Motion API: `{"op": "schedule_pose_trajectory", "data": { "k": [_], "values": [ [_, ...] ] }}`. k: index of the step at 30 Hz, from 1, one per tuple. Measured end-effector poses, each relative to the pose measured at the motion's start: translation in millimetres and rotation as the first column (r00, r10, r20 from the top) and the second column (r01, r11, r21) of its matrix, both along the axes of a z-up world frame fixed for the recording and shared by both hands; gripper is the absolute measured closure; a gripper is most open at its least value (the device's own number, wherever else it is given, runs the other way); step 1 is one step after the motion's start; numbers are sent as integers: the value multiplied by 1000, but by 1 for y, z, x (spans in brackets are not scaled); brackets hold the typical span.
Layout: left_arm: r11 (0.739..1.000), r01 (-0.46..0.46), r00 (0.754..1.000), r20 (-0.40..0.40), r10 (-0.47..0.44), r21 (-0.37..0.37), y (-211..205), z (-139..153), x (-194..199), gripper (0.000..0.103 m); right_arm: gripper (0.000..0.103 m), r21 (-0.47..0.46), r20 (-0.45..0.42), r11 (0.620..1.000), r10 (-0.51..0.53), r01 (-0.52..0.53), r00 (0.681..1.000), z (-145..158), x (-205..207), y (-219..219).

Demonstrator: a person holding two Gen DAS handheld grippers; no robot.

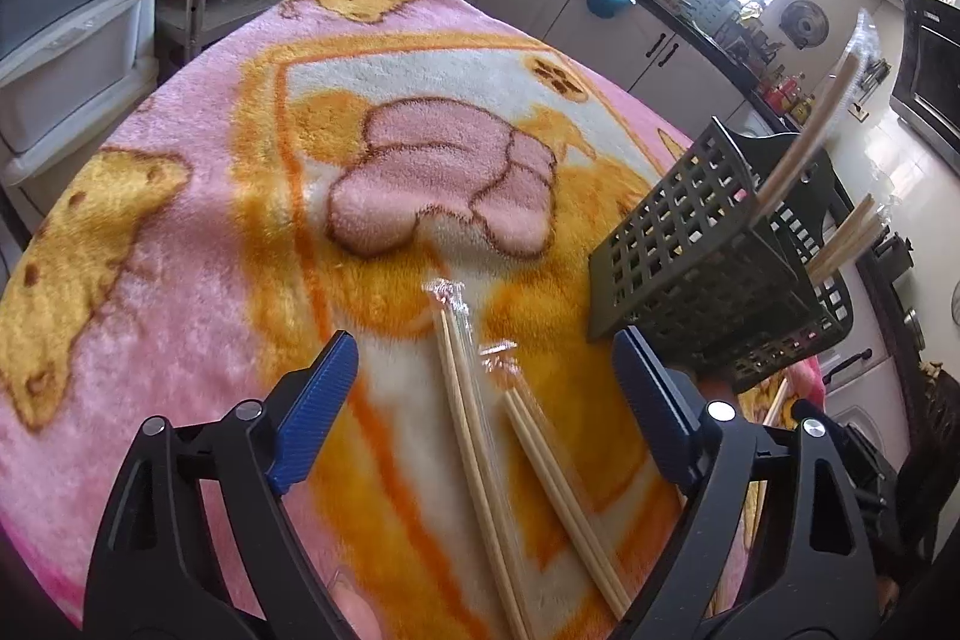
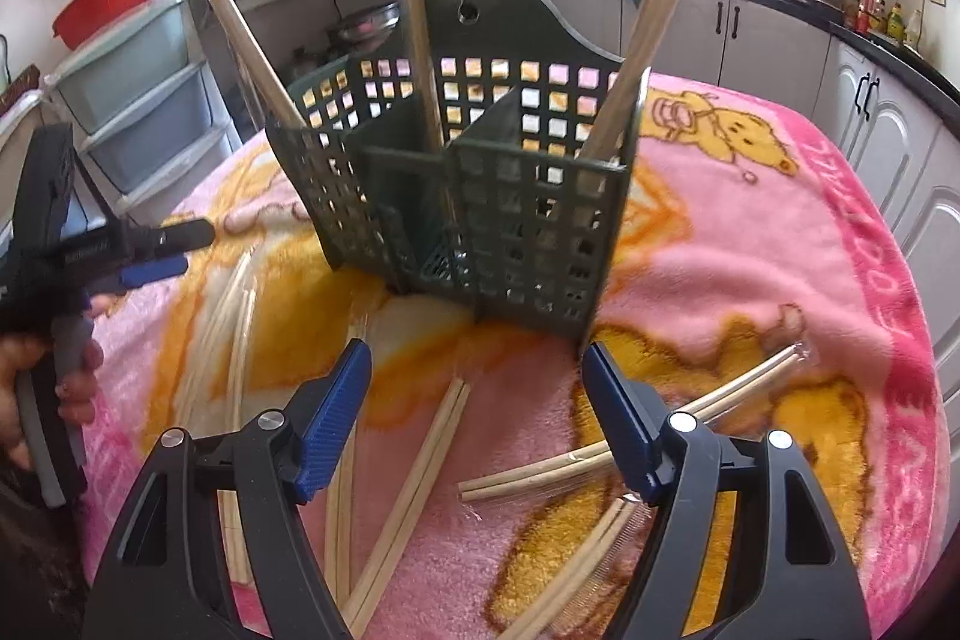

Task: Organize utensils
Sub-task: 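Move the open right tool toward the wrapped chopsticks beside the caddy, then close the right tool on a wrapped chopstick pair and lift it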

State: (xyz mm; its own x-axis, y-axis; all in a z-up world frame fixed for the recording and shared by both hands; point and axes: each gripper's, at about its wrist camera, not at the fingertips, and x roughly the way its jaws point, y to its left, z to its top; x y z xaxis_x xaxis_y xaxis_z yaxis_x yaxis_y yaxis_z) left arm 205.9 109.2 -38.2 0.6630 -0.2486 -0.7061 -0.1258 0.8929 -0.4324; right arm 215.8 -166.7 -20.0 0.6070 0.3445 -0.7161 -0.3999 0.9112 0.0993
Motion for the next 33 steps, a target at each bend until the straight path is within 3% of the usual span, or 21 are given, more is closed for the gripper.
{"op": "schedule_pose_trajectory", "data": {
  "k": [2,9,15,20,23,27,33],
  "values": [
    [1000,11,1000,-14,-11,-4,-1,-3,7,36,36,-18,-16,1000,9,-9,1000,-5,3,6],
    [1000,19,996,-84,-21,-21,-3,-20,30,46,43,-55,-56,998,28,-31,998,-19,12,23],
    [1000,0,995,-95,-1,-4,-2,-25,43,58,47,-57,-89,998,11,-16,996,-30,20,25],
    [996,-9,994,-108,18,84,-7,-27,51,78,51,-51,-122,999,-7,1,993,-38,28,23],
    [992,-8,994,-103,21,123,-7,-28,50,88,56,-39,-147,999,-20,15,989,-43,31,19],
    [994,-16,994,-104,27,105,0,-30,50,95,65,-35,-163,999,-31,25,986,-46,36,17],
    [998,-35,995,-92,40,46,10,-33,47,98,90,-17,-159,1000,-19,17,987,-46,38,9]
  ]
}}
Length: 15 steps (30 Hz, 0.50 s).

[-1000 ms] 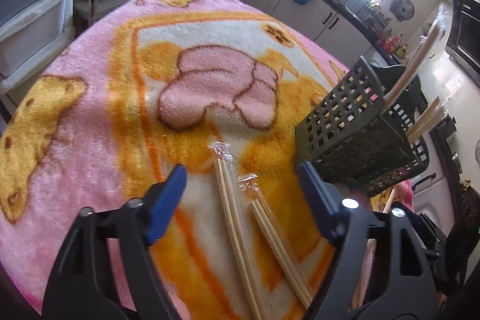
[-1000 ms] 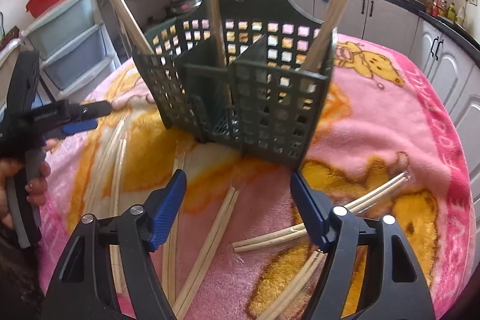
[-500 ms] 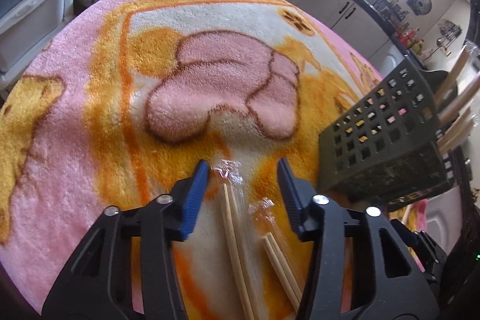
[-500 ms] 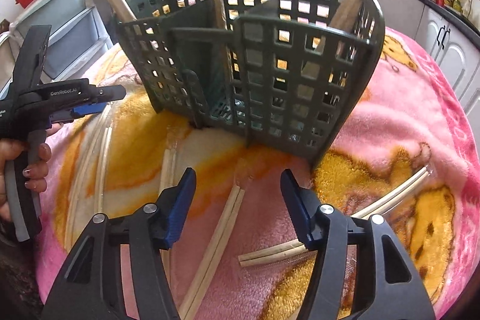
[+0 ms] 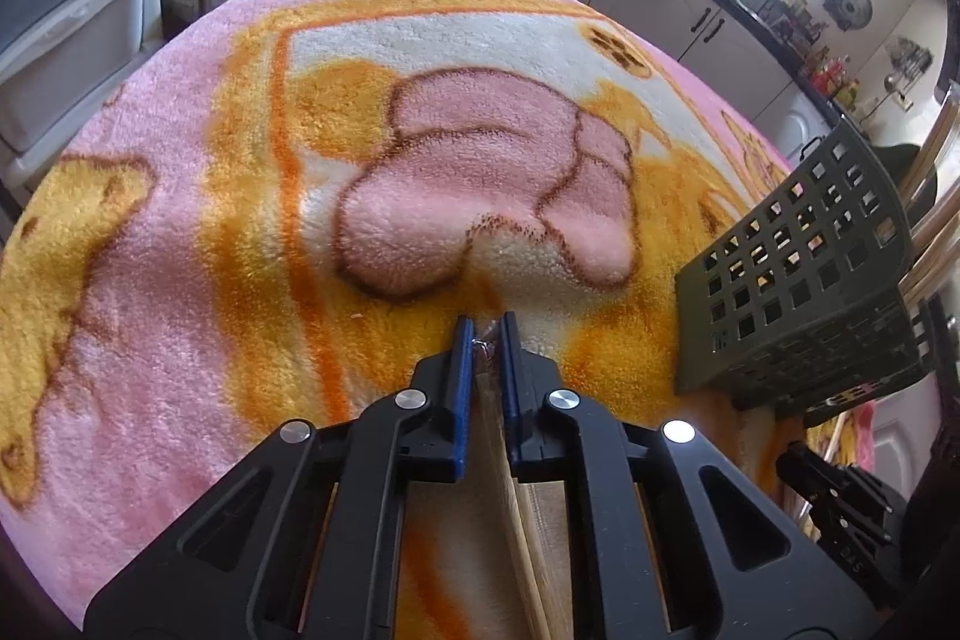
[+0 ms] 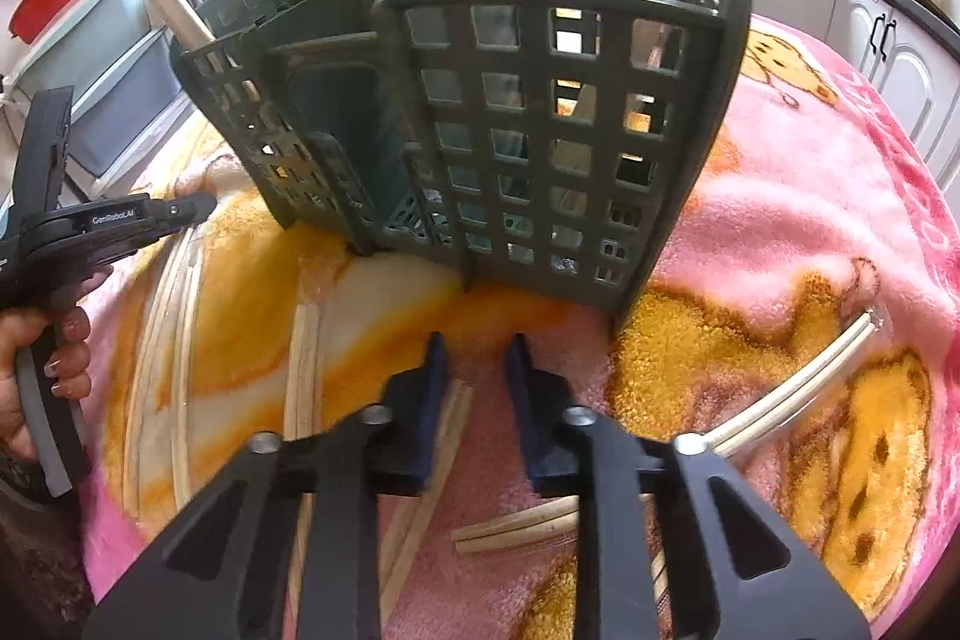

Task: Organize utensils
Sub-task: 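Close the right tool on a wrapped chopstick pair and lift it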

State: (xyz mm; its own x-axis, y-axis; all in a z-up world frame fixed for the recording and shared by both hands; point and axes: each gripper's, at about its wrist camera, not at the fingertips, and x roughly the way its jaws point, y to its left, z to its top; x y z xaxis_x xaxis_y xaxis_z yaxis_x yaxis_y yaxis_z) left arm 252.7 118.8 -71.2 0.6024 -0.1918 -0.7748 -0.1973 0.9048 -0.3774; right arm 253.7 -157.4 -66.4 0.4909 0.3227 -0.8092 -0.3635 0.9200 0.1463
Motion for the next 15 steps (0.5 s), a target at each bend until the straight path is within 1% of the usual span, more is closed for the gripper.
{"op": "schedule_pose_trajectory", "data": {
  "k": [2,6,8,15],
  "values": [
    [1000,-11,1000,4,11,-19,3,0,-4,99,93,2,7,1000,8,-8,1000,2,-3,-6],
    [998,-33,999,18,34,-50,8,6,-17,99,95,54,28,998,10,-11,1000,7,-11,-9],
    [998,-43,998,32,45,-46,9,12,-27,99,95,73,37,997,12,-14,999,13,-13,-10],
    [995,-60,992,104,68,-78,10,38,-58,100,95,146,88,988,30,-42,996,37,-28,-19]
  ]
}}
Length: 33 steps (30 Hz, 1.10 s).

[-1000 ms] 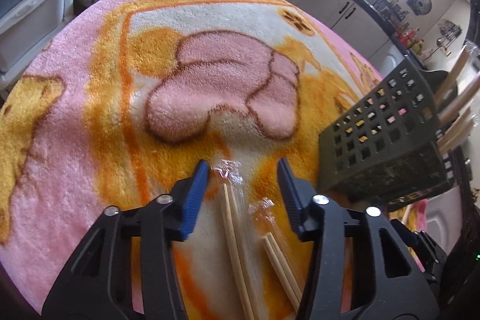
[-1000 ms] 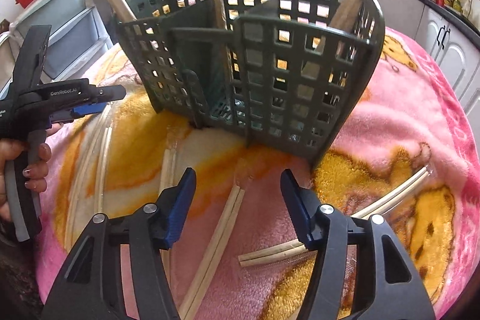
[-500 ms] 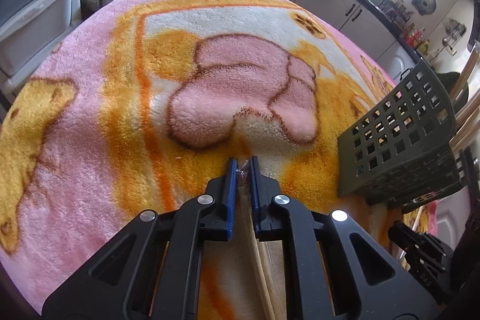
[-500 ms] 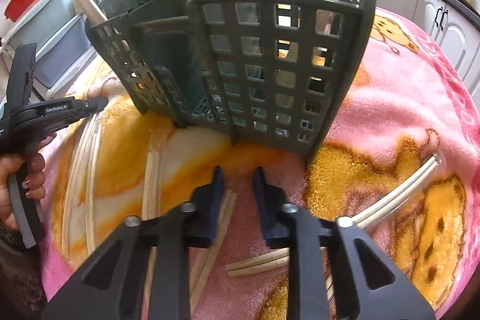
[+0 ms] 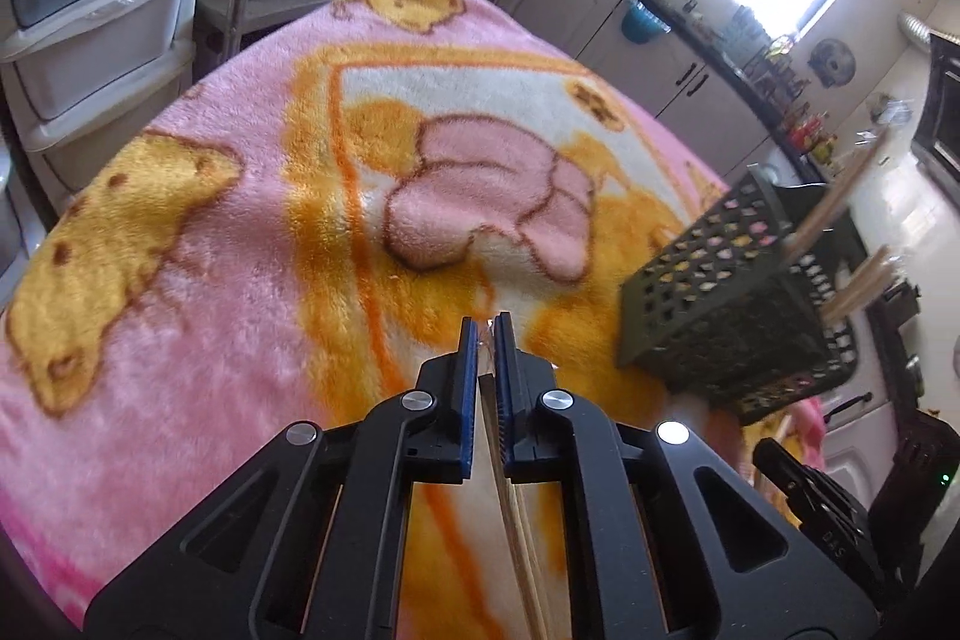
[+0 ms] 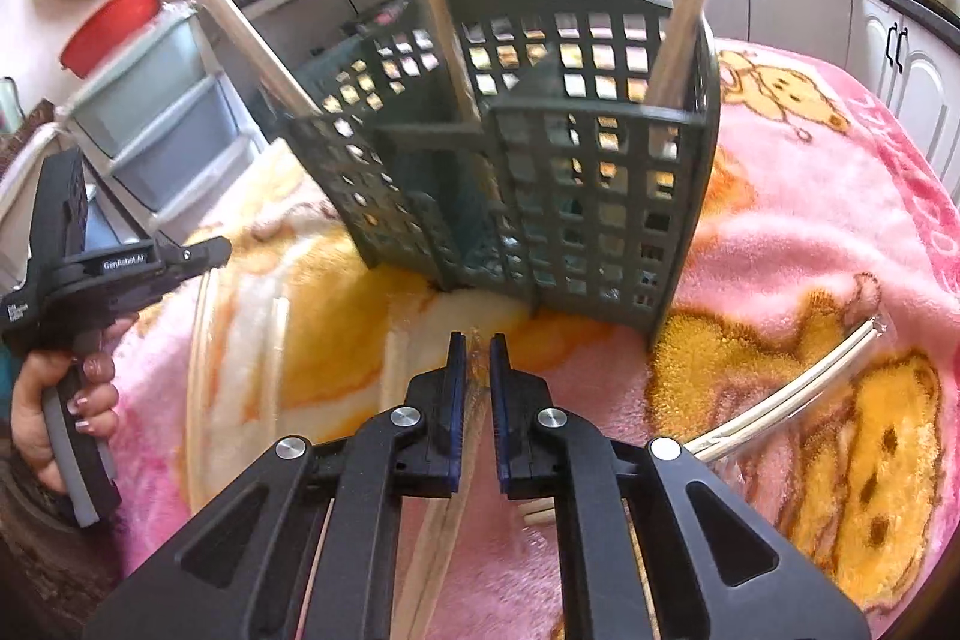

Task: Organize utensils
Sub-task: 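Close the right tool on a wrapped chopstick pair and lift it, then carry the chopstick pair over the green caddy and lower it in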

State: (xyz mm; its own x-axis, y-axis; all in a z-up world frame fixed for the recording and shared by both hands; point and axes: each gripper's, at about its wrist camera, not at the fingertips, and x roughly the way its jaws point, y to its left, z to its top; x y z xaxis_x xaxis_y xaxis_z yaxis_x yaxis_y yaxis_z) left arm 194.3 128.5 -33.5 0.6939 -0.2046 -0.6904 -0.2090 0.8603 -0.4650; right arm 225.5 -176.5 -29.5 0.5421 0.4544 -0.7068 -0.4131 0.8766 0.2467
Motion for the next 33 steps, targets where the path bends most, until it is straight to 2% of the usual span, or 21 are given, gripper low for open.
{"op": "schedule_pose_trajectory", "data": {
  "k": [12,20,27,30,33],
  "values": [
    [998,61,991,117,-63,27,-30,50,-32,100,96,99,141,994,30,-44,990,58,-40,-2],
    [991,130,976,173,-131,20,-53,72,-41,100,96,127,200,990,35,-62,979,77,-58,-6],
    [978,205,955,212,-205,25,-77,88,-44,100,96,150,246,986,29,-67,969,93,-69,-12],
    [969,248,941,237,-242,3,-87,96,-44,100,96,159,275,985,22,-68,961,101,-75,-15],
    [959,283,922,271,-276,15,-98,107,-46,100,97,163,299,985,8,-59,954,108,-79,-18]
  ]
}}
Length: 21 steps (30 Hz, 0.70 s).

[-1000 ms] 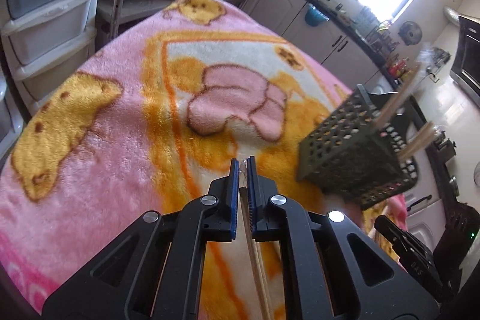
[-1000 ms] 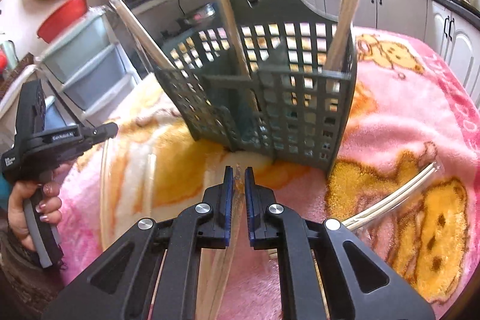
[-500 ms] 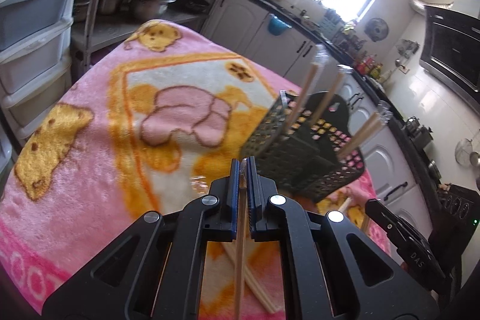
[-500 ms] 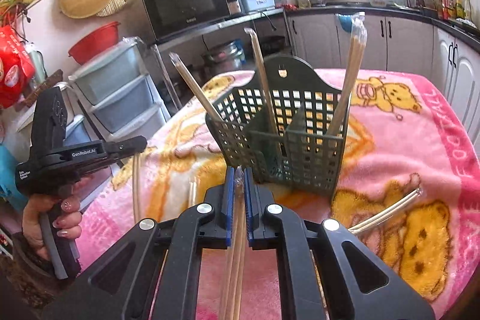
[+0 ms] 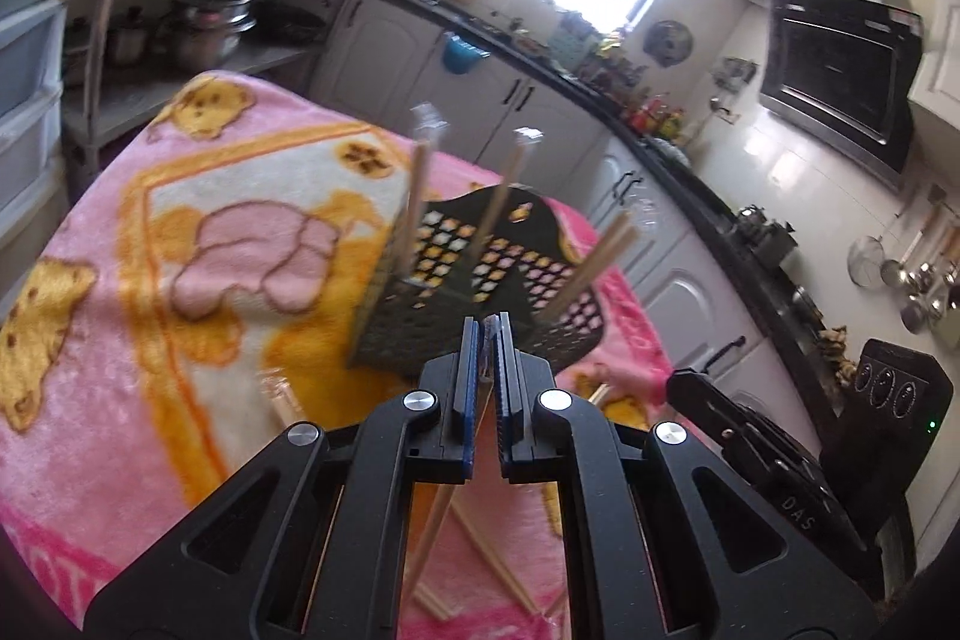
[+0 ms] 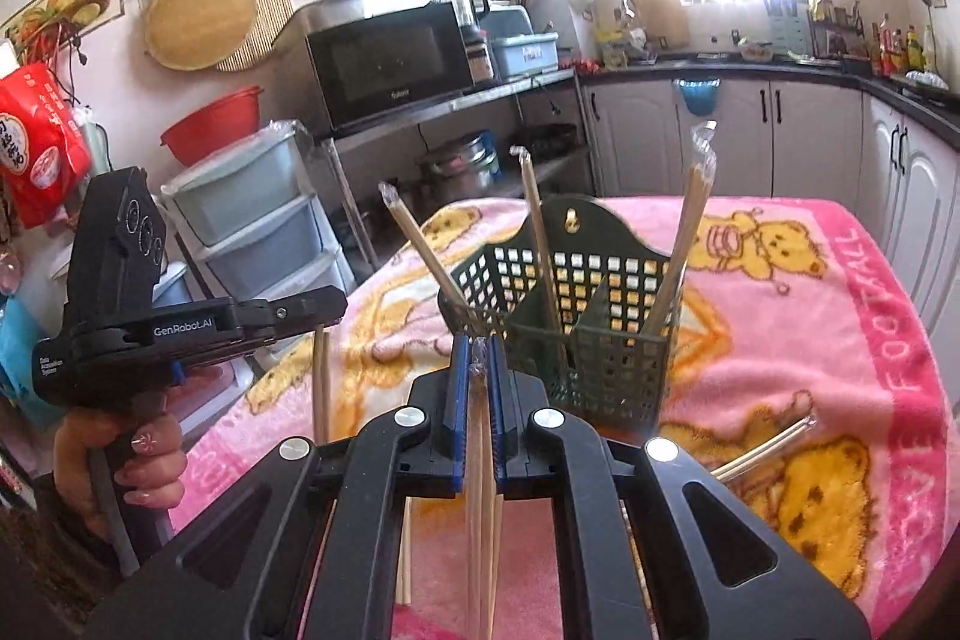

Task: Organize utensils
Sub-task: 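Carry the chopstick pair over the green caddy and lower it in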

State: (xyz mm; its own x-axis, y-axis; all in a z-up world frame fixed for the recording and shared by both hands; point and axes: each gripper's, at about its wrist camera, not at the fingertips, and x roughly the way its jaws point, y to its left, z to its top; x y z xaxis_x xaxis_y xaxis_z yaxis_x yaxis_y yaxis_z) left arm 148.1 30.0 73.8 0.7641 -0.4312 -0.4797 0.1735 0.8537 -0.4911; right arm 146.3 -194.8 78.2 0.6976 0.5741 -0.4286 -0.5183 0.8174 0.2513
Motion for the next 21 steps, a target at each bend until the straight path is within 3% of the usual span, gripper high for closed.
{"op": "schedule_pose_trajectory", "data": {
  "k": [21],
  "values": [
    [991,132,978,162,-131,5,-52,59,12,100,100,61,128,993,-108,101,986,37,-8,-35]
  ]
}}
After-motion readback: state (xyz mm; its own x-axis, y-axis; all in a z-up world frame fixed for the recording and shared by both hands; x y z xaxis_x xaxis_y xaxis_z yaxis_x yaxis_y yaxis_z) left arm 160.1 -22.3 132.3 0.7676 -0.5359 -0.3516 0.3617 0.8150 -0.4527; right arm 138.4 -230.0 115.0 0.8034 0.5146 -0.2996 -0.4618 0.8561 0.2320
